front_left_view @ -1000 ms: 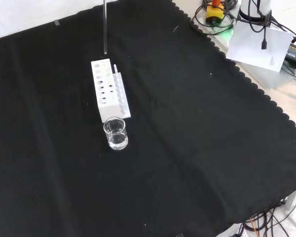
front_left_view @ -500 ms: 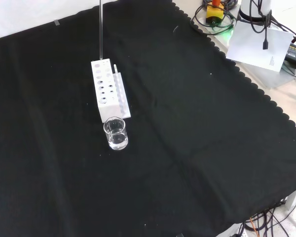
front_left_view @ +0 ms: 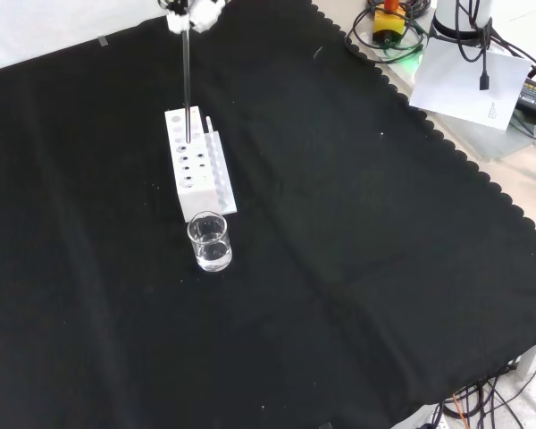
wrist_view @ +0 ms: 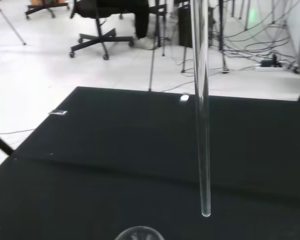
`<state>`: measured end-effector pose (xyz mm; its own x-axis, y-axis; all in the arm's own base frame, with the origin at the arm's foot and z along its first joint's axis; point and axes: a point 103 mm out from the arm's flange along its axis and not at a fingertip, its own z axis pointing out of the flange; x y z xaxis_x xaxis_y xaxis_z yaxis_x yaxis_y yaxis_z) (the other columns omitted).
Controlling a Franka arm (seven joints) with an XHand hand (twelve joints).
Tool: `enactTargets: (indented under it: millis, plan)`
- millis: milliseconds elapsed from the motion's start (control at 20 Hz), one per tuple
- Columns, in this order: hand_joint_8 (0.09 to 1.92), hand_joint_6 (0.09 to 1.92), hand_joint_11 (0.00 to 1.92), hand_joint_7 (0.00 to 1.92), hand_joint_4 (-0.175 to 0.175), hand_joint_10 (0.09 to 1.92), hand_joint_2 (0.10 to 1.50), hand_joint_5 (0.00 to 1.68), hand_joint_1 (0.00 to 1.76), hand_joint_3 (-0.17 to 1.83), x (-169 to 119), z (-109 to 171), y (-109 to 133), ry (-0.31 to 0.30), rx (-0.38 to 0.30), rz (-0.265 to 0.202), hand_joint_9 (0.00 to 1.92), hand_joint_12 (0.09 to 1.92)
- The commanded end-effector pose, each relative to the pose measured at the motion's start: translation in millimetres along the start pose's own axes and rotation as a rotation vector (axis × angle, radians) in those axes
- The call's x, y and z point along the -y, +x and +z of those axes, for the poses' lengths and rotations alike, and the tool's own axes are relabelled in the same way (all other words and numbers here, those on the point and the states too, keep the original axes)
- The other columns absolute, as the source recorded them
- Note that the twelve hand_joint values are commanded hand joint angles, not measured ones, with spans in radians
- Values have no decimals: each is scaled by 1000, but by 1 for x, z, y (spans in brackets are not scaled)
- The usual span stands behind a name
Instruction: Stir in the beaker to the left of the white test tube rack with the glass rod.
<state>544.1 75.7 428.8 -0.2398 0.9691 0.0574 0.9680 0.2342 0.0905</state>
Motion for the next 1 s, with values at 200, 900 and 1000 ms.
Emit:
enactTargets:
  millis: [200, 900, 1000]
  plan:
    - [1041, 382, 1352, 1158, -175, 931, 1125, 1182, 1307, -175, -35, 34, 25, 13, -48, -101, 1558, 1039]
    - [1044, 375, 1354, 1156, -175, 934, 1126, 1185, 1307, -175, -50, 73, 37, 62, -51, -173, 1557, 1038]
    - [1045, 375, 1354, 1156, -175, 934, 1126, 1185, 1307, -174, -52, 75, 40, 62, -54, -178, 1557, 1038]
